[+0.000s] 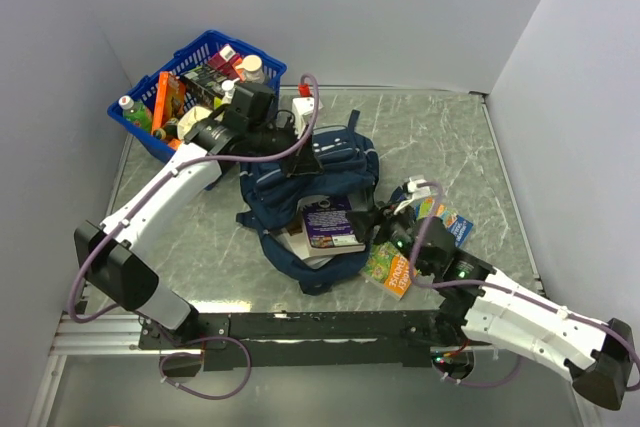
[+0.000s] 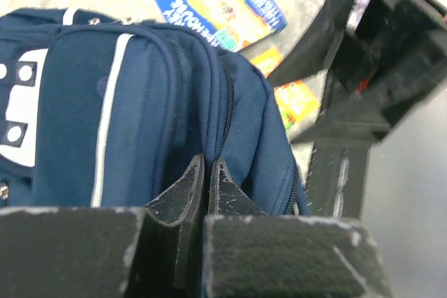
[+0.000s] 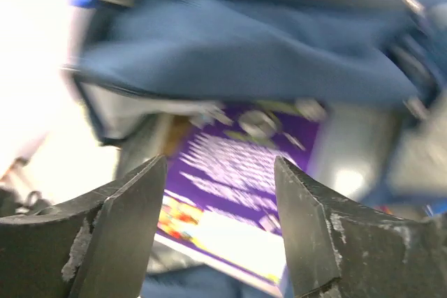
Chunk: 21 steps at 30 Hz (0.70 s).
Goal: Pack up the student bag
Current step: Place the book in the student bag.
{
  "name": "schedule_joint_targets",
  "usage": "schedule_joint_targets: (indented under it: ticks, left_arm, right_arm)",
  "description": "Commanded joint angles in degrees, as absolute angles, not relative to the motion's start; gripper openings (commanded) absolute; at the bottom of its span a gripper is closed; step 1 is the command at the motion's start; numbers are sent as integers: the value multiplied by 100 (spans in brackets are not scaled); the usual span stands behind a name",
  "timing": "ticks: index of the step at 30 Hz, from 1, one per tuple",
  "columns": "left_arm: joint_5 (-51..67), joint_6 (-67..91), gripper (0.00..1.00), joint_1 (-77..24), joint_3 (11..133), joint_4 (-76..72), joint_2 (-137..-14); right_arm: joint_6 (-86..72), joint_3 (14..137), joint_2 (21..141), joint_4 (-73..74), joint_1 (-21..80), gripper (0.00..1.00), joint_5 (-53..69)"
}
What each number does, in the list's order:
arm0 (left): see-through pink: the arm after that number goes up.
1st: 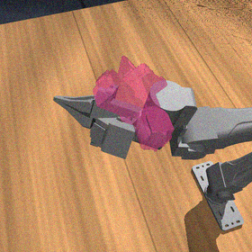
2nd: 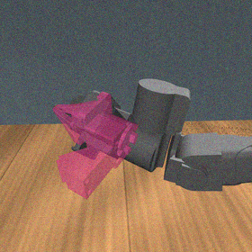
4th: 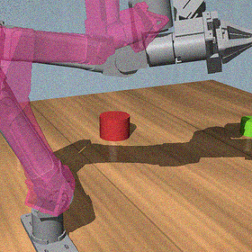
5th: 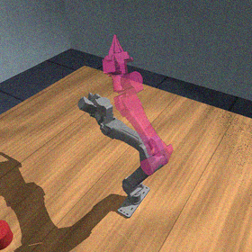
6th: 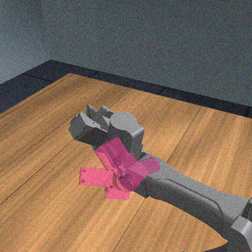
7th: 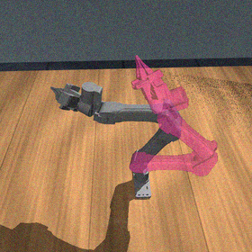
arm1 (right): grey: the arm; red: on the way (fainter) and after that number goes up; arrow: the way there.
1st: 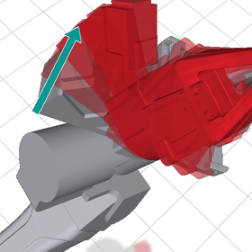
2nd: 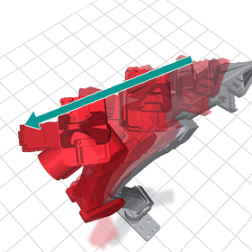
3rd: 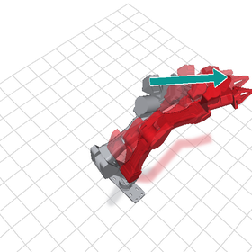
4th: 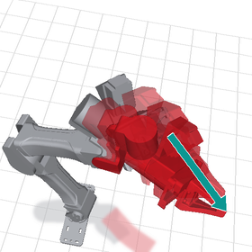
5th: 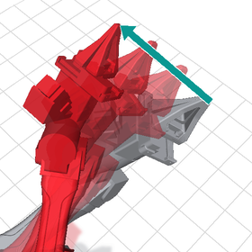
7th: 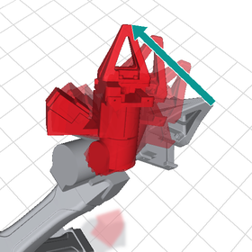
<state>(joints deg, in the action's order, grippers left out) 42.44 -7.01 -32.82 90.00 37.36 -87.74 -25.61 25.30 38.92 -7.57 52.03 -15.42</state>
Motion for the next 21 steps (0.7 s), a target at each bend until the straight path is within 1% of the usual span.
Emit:
schedule_joint_targets:
  ticks: [1,2,3,5,6,9,10,11,14,16,21]
  left_arm:
    - [3771,-1624,1,-2928,8886,3839,-8534]
    - [3779,-1696,1,-2875,8807,3997,-8525]
    - [3710,-1792,1,-2831,8746,4051,-8517]
    - [3683,-1854,1,-2795,8526,3991,-8377]
    - [3665,-1854,1,-2786,8447,3929,-8245]
    - [3726,-1793,1,-2795,8288,3797,-8086]
    - [3753,-1784,1,-2786,8297,3806,-8077]
    - [3770,-1793,1,-2795,8297,3867,-8068]
    - [3841,-1810,1,-2795,8262,3885,-8051]
    - [3867,-1811,1,-2795,8201,3858,-7998]
    - [3964,-1819,1,-2795,8174,3867,-7919]
  right_arm:
    - [-4163,2891,4025,2395,5212,75,-2618]
    - [-4410,3083,4078,2765,5229,77,-2637]
    - [-5091,3189,4174,3760,5221,80,-2672]
    - [-6355,3409,4280,4759,5221,82,-2760]
    - [-6668,3462,4306,5425,5221,85,-2768]
    - [-7408,3490,4019,6045,5221,90,-2698]
    - [-7531,3437,3877,6064,5212,92,-2690]
    - [-7732,3280,3615,6064,5212,100,-2655]
    - [-8050,2954,3279,6004,5177,100,-2654]
    - [-8033,2735,3261,5732,5159,100,-2602]
    - [-7910,2505,3963,5090,4888,100,-2365]
